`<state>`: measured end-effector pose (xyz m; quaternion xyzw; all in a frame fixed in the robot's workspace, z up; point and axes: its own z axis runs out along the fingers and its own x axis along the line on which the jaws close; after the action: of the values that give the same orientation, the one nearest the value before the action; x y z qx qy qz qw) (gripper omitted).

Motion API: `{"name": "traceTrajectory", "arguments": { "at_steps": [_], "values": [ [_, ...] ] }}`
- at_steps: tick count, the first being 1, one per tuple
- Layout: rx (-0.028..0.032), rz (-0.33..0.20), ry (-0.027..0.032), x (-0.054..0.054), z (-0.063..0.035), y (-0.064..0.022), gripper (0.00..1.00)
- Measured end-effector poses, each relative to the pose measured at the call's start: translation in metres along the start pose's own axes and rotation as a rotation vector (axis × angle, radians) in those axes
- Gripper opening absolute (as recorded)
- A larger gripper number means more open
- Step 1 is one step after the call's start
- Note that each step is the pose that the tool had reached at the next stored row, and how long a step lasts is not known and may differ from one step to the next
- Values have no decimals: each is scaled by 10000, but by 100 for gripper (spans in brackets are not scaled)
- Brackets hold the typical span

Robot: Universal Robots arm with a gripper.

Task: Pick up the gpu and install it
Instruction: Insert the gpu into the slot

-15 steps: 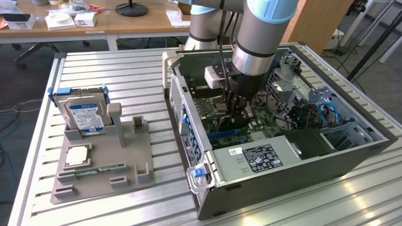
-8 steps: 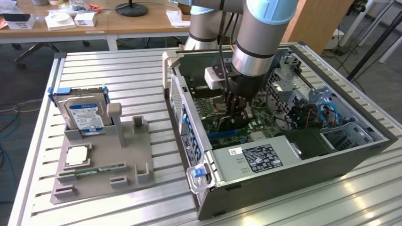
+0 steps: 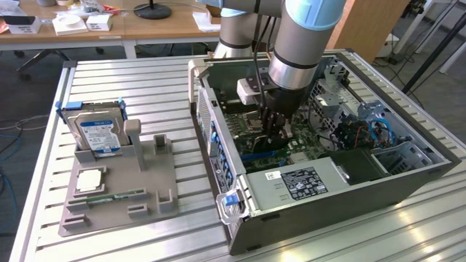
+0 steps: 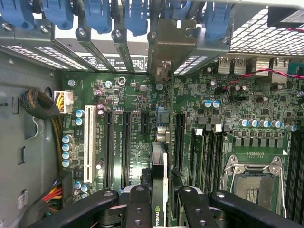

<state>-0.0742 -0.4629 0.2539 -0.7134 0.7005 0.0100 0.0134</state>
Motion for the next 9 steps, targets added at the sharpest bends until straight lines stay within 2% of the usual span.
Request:
{"name": "traceTrajectory", "arguments": {
  "at_steps": [9],
  "values": [
    [0,1,1,-1,4,7,26]
  ]
}}
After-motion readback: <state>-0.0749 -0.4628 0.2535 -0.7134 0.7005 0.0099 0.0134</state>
